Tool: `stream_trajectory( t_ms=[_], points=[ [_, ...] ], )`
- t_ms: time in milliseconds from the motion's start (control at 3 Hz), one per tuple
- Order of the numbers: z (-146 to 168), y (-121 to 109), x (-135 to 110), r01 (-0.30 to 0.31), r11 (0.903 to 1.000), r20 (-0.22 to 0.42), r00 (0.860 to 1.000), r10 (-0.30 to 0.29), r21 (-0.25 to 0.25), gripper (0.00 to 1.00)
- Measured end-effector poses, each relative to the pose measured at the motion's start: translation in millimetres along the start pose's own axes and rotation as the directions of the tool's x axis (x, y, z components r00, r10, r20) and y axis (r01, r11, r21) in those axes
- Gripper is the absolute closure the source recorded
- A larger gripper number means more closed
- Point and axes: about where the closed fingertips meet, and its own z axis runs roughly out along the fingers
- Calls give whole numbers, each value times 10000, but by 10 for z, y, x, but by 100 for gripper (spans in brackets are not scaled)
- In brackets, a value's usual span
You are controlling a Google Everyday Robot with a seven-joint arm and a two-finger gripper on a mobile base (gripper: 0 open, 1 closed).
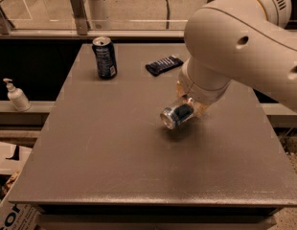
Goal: Place redbull can upright
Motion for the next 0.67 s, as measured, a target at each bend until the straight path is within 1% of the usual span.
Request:
stream_trajectory(
  t_ms=[333, 667],
  points=[
    [-136, 27, 29, 1258, 9906, -388, 9915, -1238, 543, 100],
    [-258, 2, 90, 2622, 9626, -557, 9643, -2587, 682, 100]
  ],
)
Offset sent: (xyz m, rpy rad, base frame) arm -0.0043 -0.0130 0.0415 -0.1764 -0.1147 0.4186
